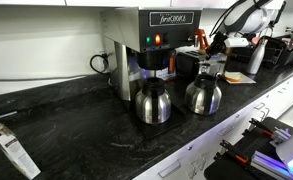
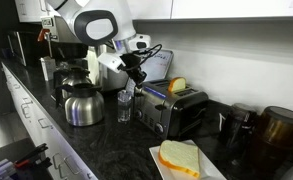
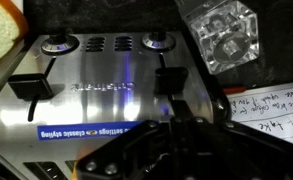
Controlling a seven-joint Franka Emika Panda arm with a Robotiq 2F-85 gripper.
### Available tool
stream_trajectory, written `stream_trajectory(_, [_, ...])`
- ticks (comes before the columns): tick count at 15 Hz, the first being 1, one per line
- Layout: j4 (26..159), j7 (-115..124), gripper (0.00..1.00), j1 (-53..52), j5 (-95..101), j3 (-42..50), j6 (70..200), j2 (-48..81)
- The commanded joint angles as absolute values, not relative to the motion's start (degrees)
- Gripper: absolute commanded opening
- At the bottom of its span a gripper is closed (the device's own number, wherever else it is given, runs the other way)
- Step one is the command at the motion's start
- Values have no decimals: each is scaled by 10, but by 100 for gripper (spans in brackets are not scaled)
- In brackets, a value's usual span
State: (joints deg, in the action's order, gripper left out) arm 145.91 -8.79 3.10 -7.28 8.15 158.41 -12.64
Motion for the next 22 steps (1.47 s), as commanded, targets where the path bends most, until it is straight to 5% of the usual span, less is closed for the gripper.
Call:
stream_trajectory(1, [1446, -119, 0, 21, -90, 93, 1590, -101])
stream_trajectory(22, [1420, -261, 0, 18, -266, 94, 1589, -9])
